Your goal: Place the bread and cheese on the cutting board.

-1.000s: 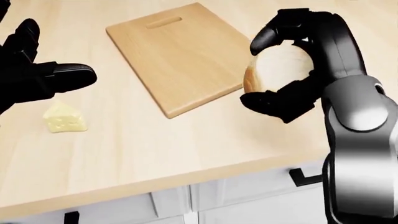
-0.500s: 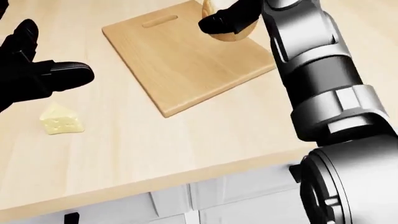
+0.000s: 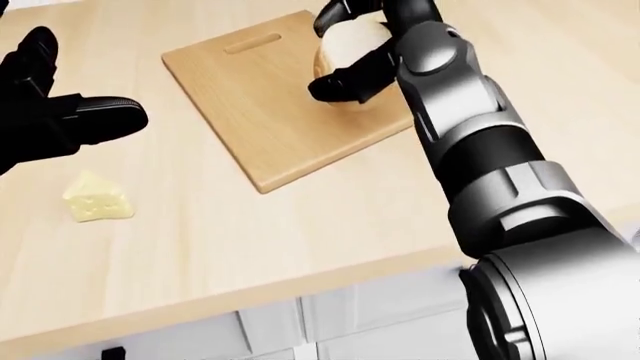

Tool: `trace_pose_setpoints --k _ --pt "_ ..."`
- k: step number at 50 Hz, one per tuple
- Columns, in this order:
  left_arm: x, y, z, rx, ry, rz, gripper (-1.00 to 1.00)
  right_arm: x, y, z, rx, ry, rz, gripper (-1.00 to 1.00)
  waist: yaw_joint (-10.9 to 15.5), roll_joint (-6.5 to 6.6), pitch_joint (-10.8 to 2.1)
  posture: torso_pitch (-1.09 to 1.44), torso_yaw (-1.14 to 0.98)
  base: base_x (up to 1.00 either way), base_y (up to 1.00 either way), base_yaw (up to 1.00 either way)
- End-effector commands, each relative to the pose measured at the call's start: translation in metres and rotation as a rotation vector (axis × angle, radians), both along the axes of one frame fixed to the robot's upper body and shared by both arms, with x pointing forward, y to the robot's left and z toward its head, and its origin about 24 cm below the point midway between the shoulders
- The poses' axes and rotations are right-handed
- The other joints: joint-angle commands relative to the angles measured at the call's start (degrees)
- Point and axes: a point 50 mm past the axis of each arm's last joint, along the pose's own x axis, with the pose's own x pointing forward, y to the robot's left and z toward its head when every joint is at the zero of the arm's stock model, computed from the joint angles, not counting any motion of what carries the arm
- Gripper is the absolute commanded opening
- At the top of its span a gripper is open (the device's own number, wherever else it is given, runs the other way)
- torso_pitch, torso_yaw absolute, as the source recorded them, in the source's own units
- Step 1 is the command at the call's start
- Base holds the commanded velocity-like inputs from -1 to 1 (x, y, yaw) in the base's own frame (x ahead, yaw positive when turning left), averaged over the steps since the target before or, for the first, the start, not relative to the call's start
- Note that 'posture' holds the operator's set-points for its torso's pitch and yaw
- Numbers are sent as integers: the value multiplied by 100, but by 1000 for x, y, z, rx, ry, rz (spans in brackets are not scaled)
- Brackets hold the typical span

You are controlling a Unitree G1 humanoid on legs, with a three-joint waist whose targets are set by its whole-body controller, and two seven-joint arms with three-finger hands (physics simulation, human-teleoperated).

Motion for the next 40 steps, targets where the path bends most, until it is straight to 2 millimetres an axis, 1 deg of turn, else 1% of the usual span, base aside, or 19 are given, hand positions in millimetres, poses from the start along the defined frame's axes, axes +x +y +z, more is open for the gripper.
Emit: trace_pose_setpoints --k 1,2,3,5,6,7,9,10,12,13,14,15,26,31,34,37,40 --pt "-4 1 15 0 -85 6 100 -1 4 32 7 -120 16 -75 0 13 -177 0 0 0 0 0" --pt "-3 1 14 0 -85 6 100 0 4 30 9 -119 15 -73 1 12 -176 0 0 0 0 0" --pt "-3 1 14 0 -84 7 100 0 4 30 10 -119 14 -63 3 11 -177 0 0 0 0 0" --pt "-3 1 14 0 -85 7 100 0 4 29 7 -120 15 -56 5 11 -182 0 0 0 0 0" --pt "-3 1 15 0 -84 7 100 0 4 28 8 -118 15 -38 5 11 -184 0 0 0 0 0" --pt "-3 1 15 0 -84 7 100 0 4 28 8 -118 15 -33 5 12 -186 0 0 0 0 0" --pt "-4 1 17 0 -85 8 100 0 5 27 10 -116 15 -8 4 11 -188 0 0 0 0 0" --pt "-4 2 15 0 -86 9 100 0 4 26 11 -116 14 0 5 11 -187 0 0 0 0 0" --pt "-3 2 14 0 -85 9 100 -1 5 26 12 -114 15 28 6 8 -183 0 0 0 0 0" --pt "-3 2 14 0 -86 8 100 -1 5 26 13 -114 17 63 8 8 -184 0 0 0 0 0" --pt "-3 2 14 0 -85 7 100 0 5 25 14 -114 17 93 10 10 -188 0 0 0 0 0" --pt "-3 2 14 0 -85 8 100 0 5 25 14 -114 17 98 11 12 -191 0 0 0 0 0" --pt "-5 1 15 -1 -87 7 100 -1 6 25 24 -124 20 100 19 5 -205 0 0 0 0 0" --pt "-3 1 12 2 -83 5 100 -1 6 34 41 -148 24 100 24 1 -203 0 0 0 0 0" --pt "-4 0 15 4 -81 1 100 -2 5 48 48 -170 24 100 28 0 -211 0 0 0 0 0" --pt "-8 2 18 26 -71 5 100 -5 5 71 51 -198 22 100 24 1 -205 0 0 0 0 0" --pt "-7 6 12 64 -50 12 100 -7 4 85 121 -185 21 100 19 8 -176 0 0 0 0 0"
